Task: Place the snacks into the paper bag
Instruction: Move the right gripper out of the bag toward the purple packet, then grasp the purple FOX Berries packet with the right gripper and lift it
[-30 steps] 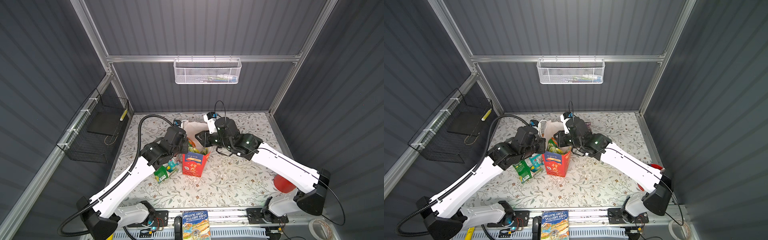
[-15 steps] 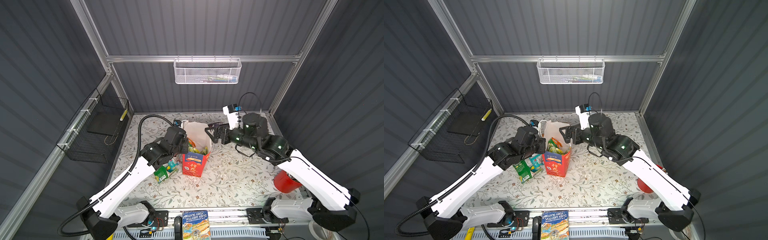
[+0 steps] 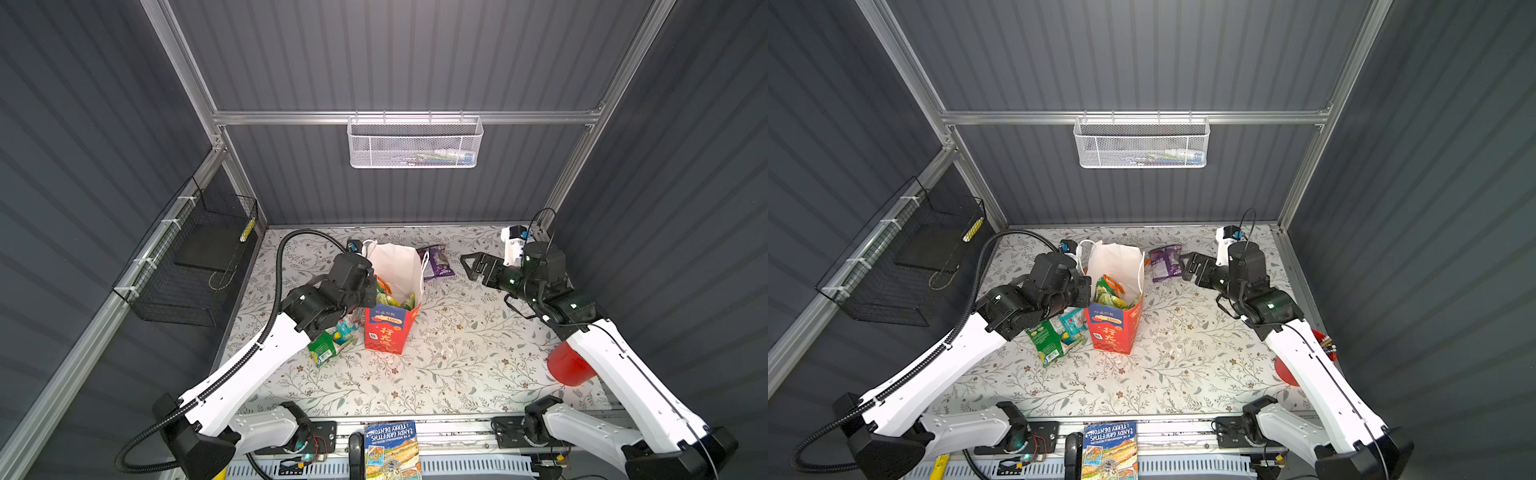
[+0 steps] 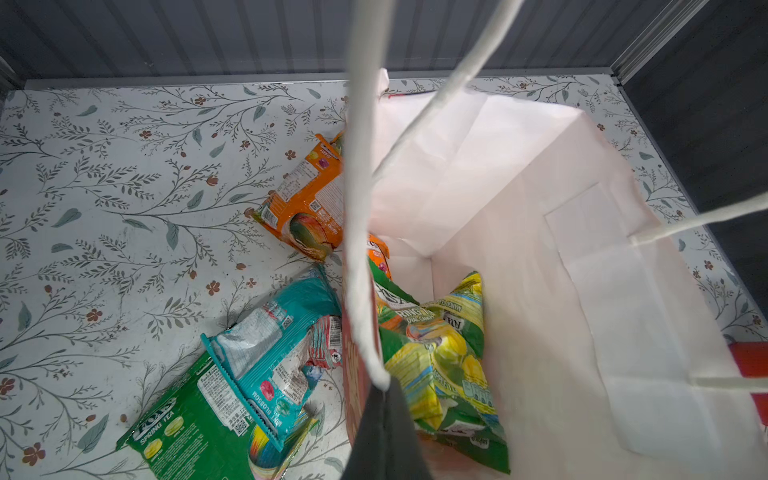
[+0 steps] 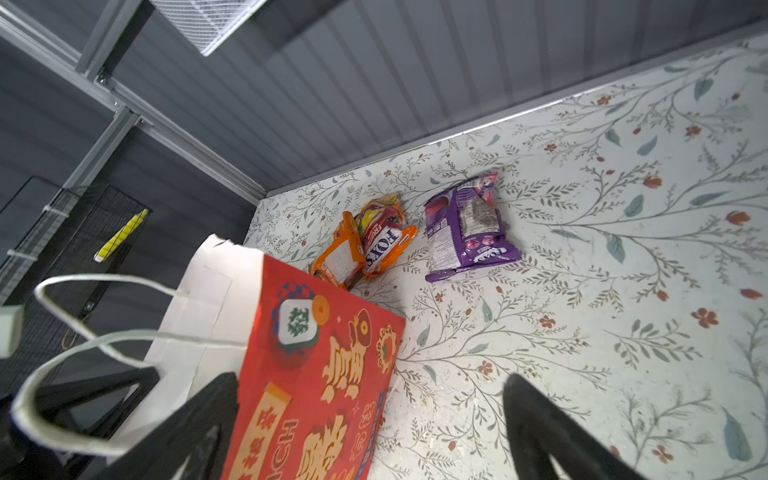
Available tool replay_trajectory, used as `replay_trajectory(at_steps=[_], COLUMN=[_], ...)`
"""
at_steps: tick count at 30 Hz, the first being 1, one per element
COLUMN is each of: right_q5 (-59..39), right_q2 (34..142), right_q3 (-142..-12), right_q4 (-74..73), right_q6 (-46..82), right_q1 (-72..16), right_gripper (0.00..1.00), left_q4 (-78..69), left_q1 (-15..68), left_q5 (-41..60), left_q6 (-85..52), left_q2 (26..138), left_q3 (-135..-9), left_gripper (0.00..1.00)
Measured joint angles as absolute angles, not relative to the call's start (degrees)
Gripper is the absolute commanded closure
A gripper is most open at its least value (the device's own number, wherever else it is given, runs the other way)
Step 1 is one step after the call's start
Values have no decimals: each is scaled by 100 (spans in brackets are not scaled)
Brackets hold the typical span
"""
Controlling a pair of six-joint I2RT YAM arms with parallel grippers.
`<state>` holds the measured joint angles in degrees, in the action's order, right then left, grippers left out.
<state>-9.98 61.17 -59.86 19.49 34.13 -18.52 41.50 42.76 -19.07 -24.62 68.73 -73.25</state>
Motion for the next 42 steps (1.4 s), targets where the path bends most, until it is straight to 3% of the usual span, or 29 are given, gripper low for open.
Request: replay_trajectory(at_steps=[6,17,33,42], right_q5=[-1800,-2943,-4003,-4431], right_q2=[7098,9546,11668,12366], right_q3=[-5249,-5417,-6632,-7393], right_q4=[987,-355,-1055,-1253], right_q6=[3833,4141,4318,4491], right_q1=[-1024,-355,-257,-290], right_gripper=[1,1,1,9], left_q4=[4150,4150,4150,4150], left_q1=[4276,4276,4276,4276], left_q5=[-1907,-1909,-1949,-1951], left_q6=[-2460,-2440,-2416,-2401], left_q2=[6873,6873,6873,6873], left_q3=[-7325,-7325,-7325,-7325], left_gripper=[100,100,100,100])
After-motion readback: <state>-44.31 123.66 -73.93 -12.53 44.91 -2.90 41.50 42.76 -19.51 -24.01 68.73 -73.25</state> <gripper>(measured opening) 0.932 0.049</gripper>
